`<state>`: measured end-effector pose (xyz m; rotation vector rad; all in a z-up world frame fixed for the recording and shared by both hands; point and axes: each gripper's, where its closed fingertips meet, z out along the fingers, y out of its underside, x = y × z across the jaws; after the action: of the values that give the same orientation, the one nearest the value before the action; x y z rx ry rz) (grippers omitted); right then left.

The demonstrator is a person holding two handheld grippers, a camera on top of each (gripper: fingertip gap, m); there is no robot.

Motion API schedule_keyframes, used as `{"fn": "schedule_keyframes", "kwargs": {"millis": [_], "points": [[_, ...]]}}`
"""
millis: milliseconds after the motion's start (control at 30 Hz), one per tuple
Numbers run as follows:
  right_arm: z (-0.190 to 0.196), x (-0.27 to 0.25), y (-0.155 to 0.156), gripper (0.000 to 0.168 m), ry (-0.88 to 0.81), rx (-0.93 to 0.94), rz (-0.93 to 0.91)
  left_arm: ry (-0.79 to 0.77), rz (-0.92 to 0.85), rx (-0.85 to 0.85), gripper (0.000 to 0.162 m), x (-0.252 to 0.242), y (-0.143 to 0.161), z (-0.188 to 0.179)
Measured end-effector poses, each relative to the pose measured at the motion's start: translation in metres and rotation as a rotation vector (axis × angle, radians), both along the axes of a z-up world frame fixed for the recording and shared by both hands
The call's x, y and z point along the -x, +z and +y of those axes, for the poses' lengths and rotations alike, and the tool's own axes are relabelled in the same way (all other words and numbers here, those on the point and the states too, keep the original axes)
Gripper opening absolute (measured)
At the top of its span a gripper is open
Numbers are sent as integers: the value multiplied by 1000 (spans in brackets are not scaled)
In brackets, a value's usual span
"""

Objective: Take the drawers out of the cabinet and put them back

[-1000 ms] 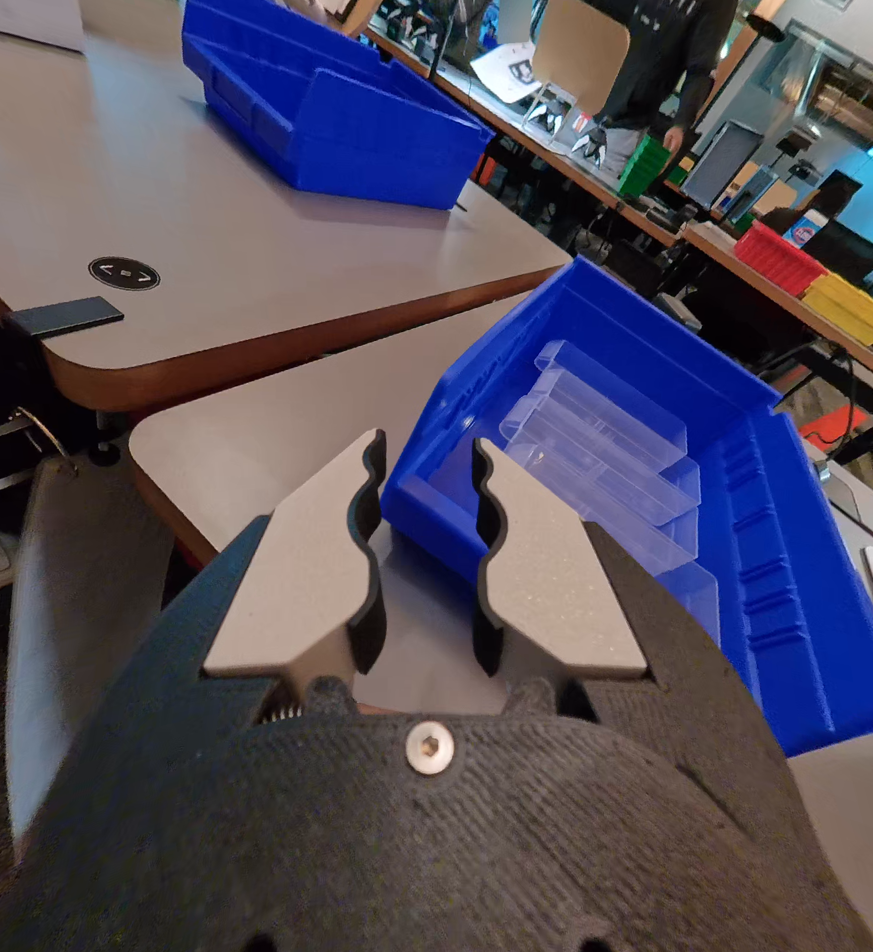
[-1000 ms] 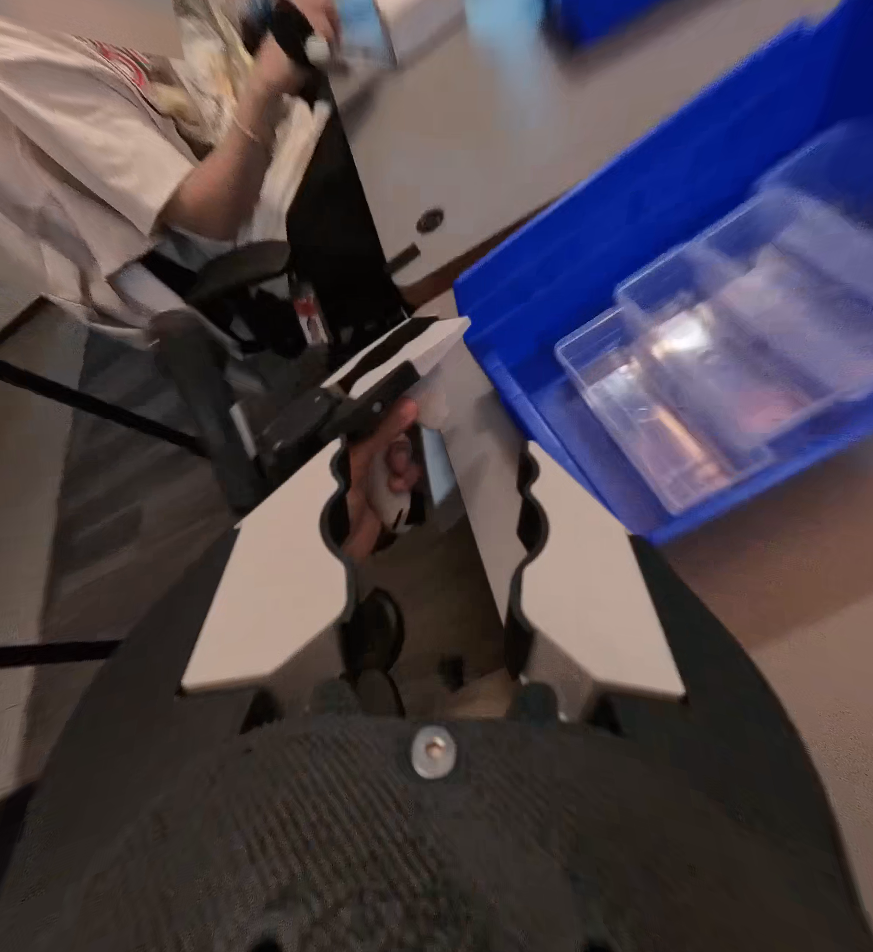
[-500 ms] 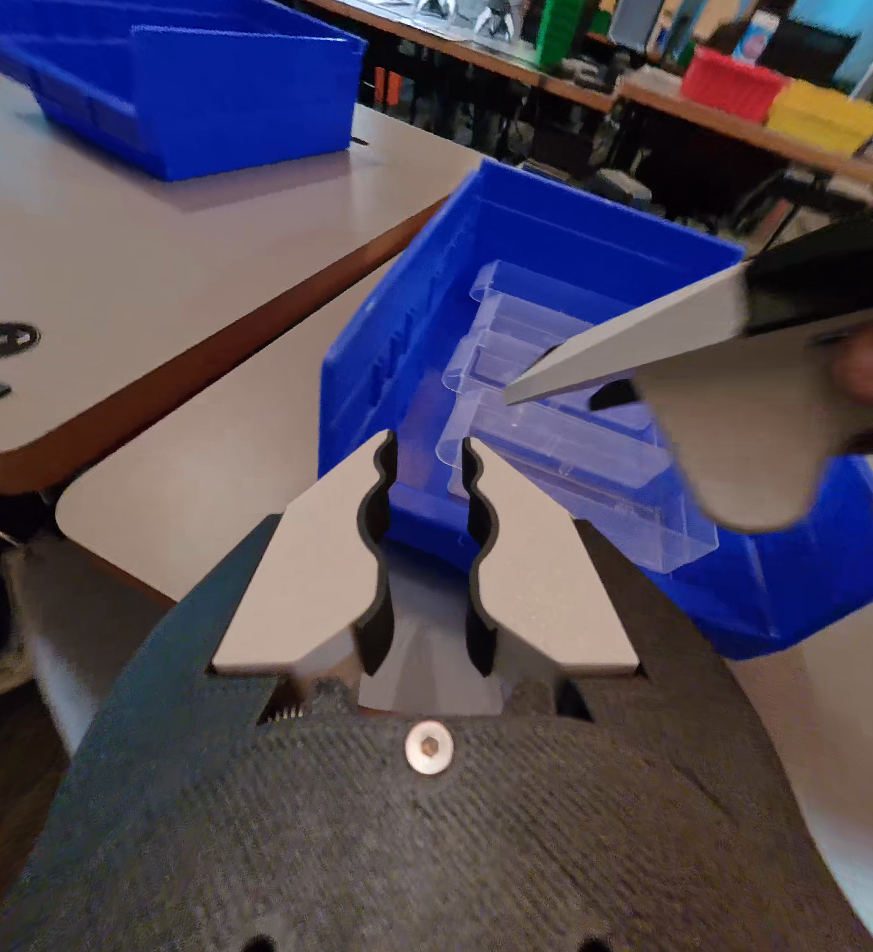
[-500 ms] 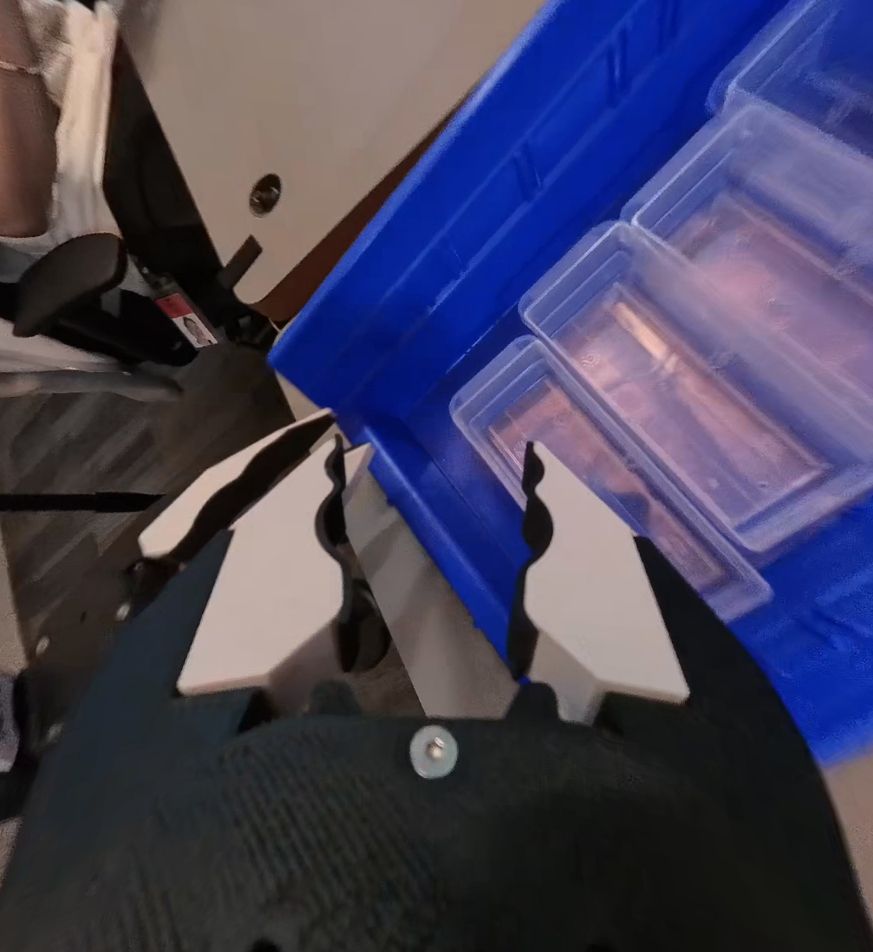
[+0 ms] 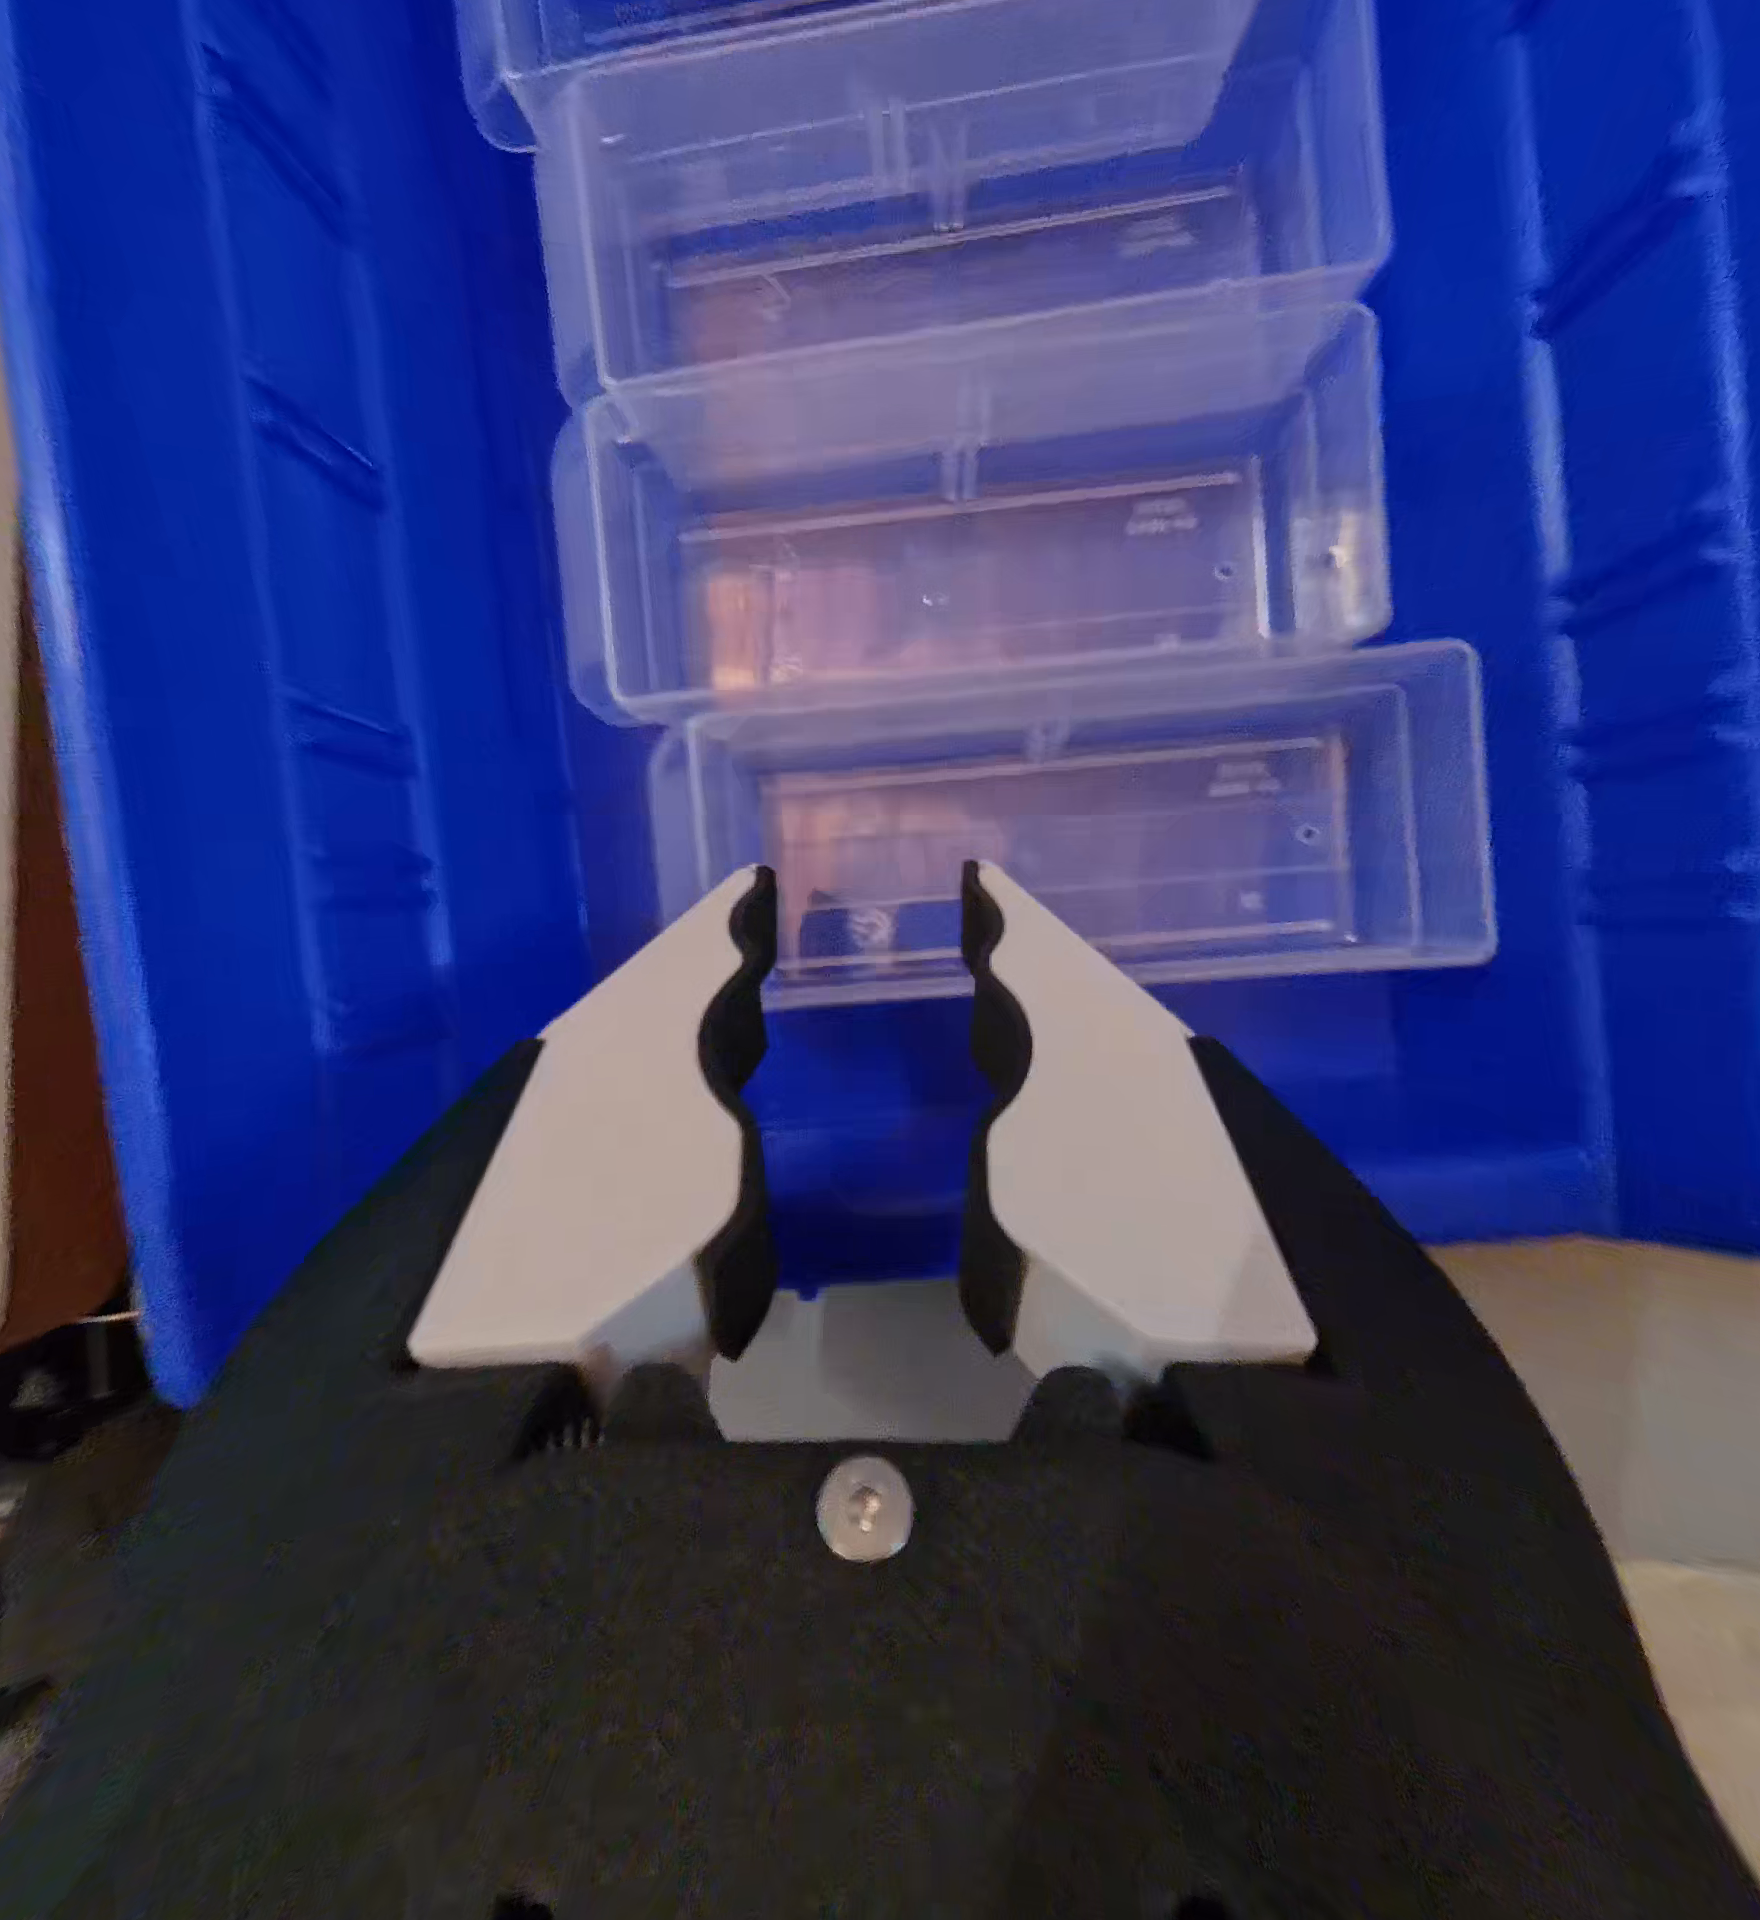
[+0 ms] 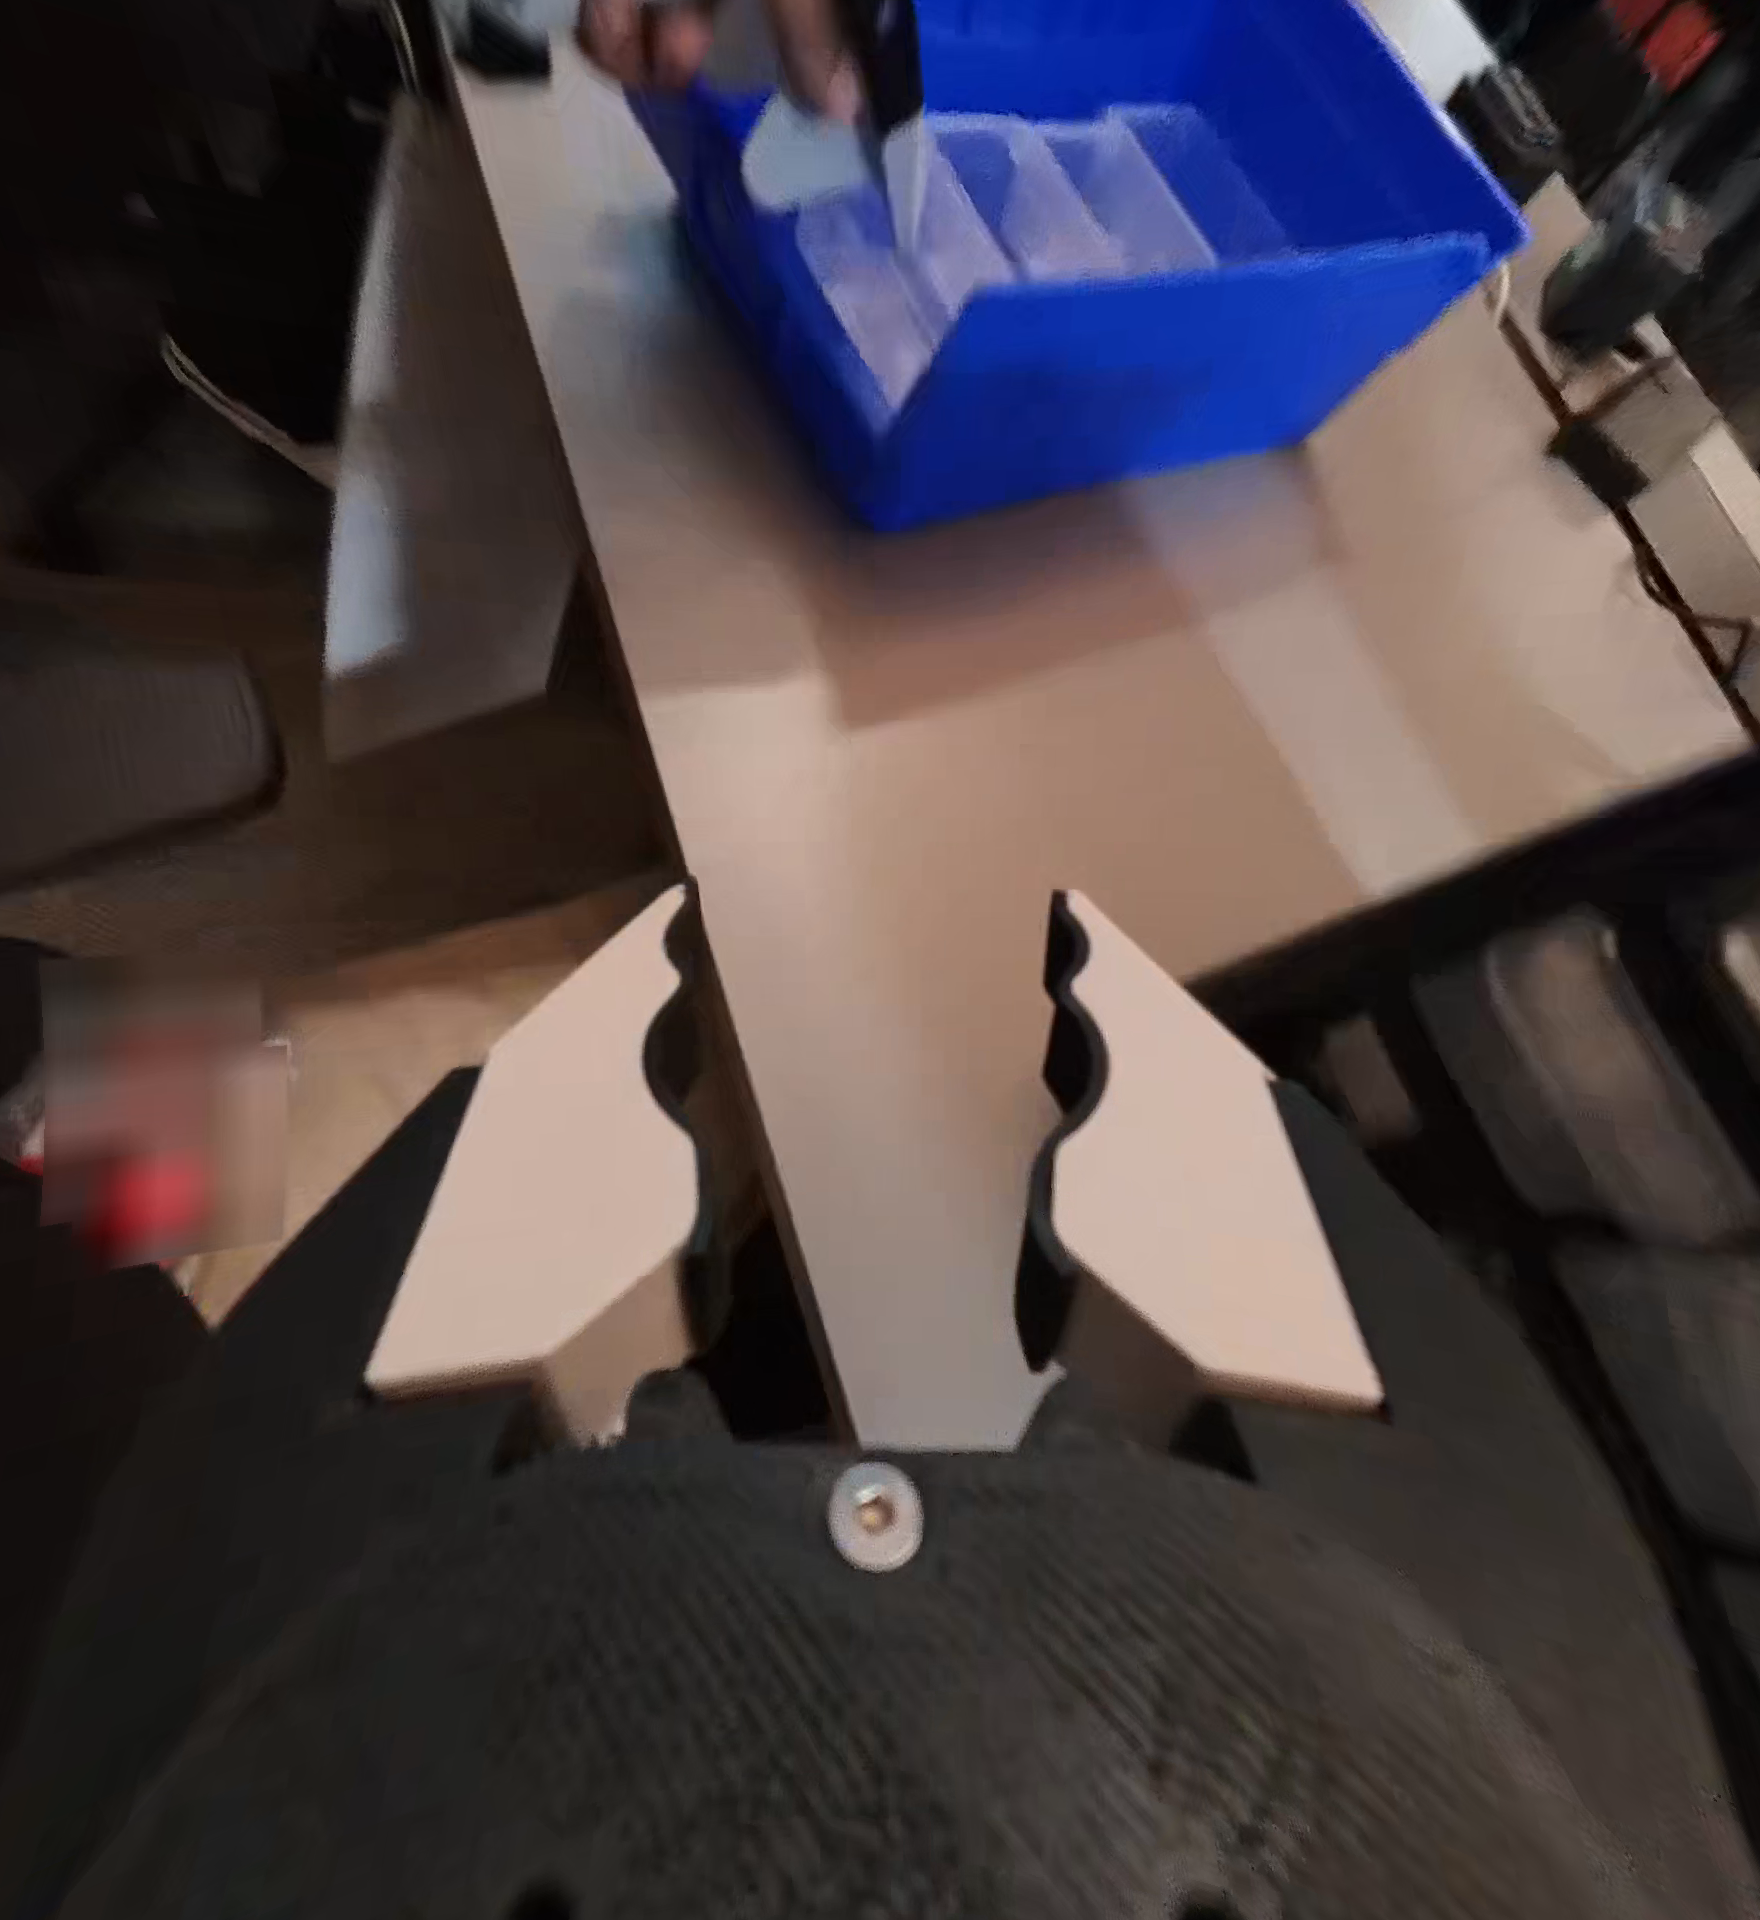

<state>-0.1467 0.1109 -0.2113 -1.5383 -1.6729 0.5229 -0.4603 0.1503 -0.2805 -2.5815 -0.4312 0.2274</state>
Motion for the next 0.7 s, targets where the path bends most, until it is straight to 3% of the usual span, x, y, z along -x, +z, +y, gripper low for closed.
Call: {"fn": "schedule_keyframes", "kwargs": {"millis": [233,333,467,633,700], "points": [[17,-81,-13,62,-138,21,32,52,39,189,27,23,-18,-4],[21,-100,-14,61,-170,21,56,73,13,216,16,20,-25,-6],[26,-114,-20,61,-201,42,67,54,66,254,16,22,-18,-9],[28,-122,-23,59,-218,67,96,15,111,206,24,21,16,-10],[27,-122,-25,58,-217,75,103,41,129,207,38,31,23,-13]]}}
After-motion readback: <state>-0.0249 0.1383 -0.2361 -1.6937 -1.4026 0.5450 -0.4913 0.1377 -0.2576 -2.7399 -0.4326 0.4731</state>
